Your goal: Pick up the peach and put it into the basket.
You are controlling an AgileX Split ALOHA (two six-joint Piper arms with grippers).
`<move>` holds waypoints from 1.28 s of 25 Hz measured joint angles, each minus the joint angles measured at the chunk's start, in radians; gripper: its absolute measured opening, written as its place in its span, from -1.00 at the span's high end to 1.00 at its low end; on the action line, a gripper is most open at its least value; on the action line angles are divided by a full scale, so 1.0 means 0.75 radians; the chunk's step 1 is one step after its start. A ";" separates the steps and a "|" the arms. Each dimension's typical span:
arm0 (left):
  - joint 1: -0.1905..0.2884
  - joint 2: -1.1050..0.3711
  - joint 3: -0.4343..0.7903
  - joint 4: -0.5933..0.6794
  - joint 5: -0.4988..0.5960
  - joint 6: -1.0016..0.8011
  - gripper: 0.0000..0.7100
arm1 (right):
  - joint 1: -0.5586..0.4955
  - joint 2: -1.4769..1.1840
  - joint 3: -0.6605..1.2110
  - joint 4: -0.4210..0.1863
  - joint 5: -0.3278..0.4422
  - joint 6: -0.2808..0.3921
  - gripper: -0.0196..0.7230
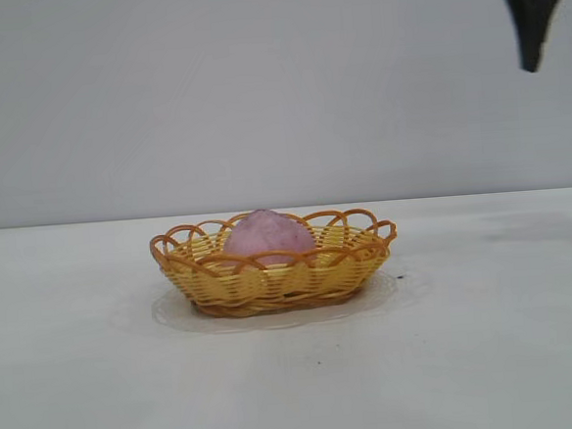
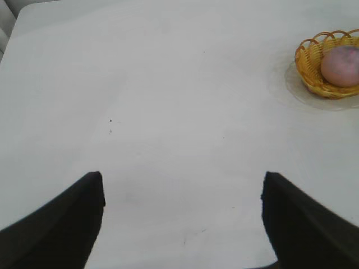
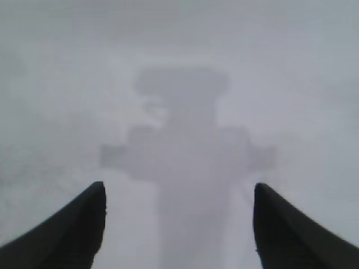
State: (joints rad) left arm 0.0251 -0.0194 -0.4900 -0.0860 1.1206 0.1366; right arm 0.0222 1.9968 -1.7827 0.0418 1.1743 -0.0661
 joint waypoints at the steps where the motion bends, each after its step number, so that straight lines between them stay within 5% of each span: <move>1: 0.000 0.000 0.000 0.000 0.000 0.000 -0.45 | -0.021 0.000 0.000 0.000 0.020 0.000 -0.34; 14: 0.000 0.000 0.000 0.000 0.000 0.000 -0.45 | -0.044 -0.223 0.126 0.045 0.081 0.000 -0.34; 32: 0.000 0.000 0.000 0.000 0.000 0.000 -0.45 | -0.044 -1.352 0.927 0.045 0.084 0.000 -0.34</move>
State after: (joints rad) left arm 0.0251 -0.0194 -0.4900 -0.0860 1.1206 0.1366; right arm -0.0105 0.9825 -1.0876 0.0757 1.2375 -0.0661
